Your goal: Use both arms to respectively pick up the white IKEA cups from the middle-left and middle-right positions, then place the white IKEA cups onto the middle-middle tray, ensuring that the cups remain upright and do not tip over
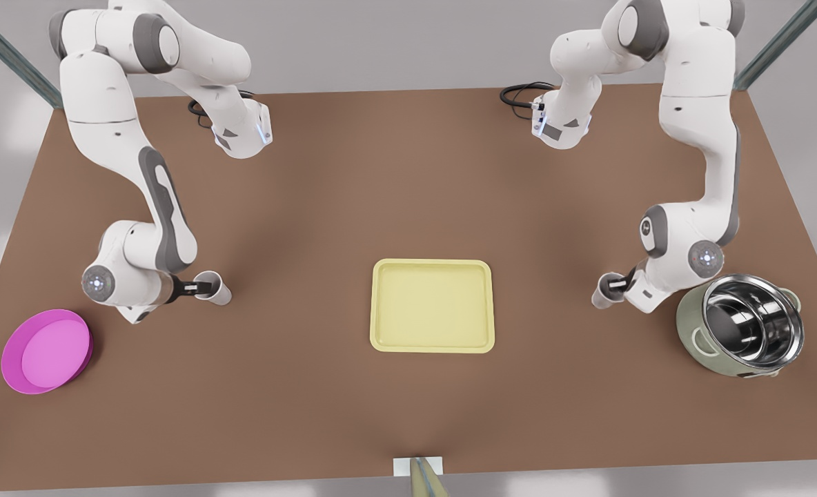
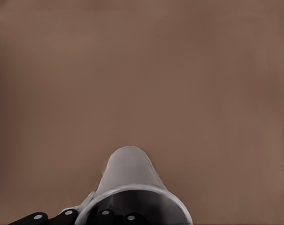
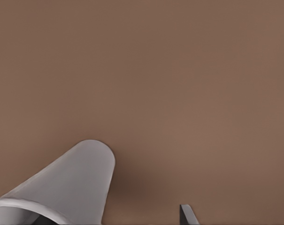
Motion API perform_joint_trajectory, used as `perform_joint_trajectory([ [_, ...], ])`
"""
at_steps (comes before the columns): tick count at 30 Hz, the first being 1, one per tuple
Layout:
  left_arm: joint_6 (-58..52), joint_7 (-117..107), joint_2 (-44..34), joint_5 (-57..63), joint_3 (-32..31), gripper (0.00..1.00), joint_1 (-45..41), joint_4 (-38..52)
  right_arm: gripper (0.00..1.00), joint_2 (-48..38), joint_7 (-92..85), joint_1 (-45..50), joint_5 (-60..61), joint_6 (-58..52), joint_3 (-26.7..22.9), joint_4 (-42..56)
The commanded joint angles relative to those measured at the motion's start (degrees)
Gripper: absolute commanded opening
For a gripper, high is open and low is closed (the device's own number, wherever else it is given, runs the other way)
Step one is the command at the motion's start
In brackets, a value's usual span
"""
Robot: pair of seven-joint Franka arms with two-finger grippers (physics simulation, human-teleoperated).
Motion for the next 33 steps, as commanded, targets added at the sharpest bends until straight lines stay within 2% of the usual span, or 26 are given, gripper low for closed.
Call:
perform_joint_trajectory([
  [1,-10.6,-24.4,2.9,-0.2,-2.8,0.21,-5.3,10.0,0.97,0.7,-3.2,0.0,0.1,1.6,0.0,0.0],
  [3,-11.4,-46.1,9.0,-1.8,-2.9,0.21,-17.2,19.6,0.52,0.8,-3.2,0.0,0.0,1.7,0.0,0.1],
  [4,-11.5,-53.0,11.7,-2.4,-3.4,0.21,-20.5,24.2,0.37,0.9,-3.3,0.0,0.0,1.6,0.0,0.3],
  [5,-11.4,-53.8,13.4,-3.8,-6.4,0.21,-20.7,25.8,0.27,0.9,-3.3,0.2,0.0,1.6,0.0,0.3],
  [6,-10.6,-54.0,14.1,-3.8,-7.8,0.21,-20.7,25.8,0.24,0.9,-3.3,0.5,-0.1,1.6,0.0,0.5],
  [8,-9.6,-54.8,15.4,-4.1,-10.2,0.21,-20.5,25.7,0.21,0.8,-4.2,0.7,-0.1,1.2,0.4,1.0],
  [13,-5.4,-54.5,18.6,-5.3,-10.9,0.21,-19.4,23.6,0.21,0.4,-4.0,3.3,-0.1,-0.1,0.5,3.8],
  [15,-4.7,-54.5,18.6,-5.3,-10.9,0.21,-18.7,22.4,0.21,0.4,-3.0,4.4,3.3,-2.1,3.6,6.8],
  [20,-4.4,-54.3,19.0,-5.3,-10.9,0.21,-18.4,21.8,0.21,2.7,16.5,22.3,4.3,1.7,3.9,14.1],
  [21,-4.4,-54.3,19.0,-5.3,-10.9,0.56,-18.3,21.8,0.21,3.6,20.1,25.3,4.3,3.3,3.9,16.2],
  [23,-4.3,-54.3,19.0,-5.3,-10.9,0.82,-17.9,21.8,0.21,7.9,23.2,28.8,5.9,7.2,4.0,19.9],
  [24,-4.0,-54.3,19.0,-5.3,-10.9,1.00,-17.9,21.8,0.21,8.4,23.3,31.9,9.1,8.6,4.0,20.7],
  [27,-4.4,-54.8,18.4,-5.3,-11.2,1.00,-17.1,21.8,0.21,16.0,31.4,41.1,8.0,9.6,3.5,32.3],
  [30,-8.4,-55.4,15.8,-5.3,-12.8,1.00,-15.9,21.4,0.21,18.3,33.3,44.5,8.2,15.4,3.6,32.5],
  [33,-10.4,-55.6,14.0,-5.3,-13.2,1.00,-15.3,20.9,0.21,19.1,33.6,44.4,7.3,16.4,3.4,31.8],
])
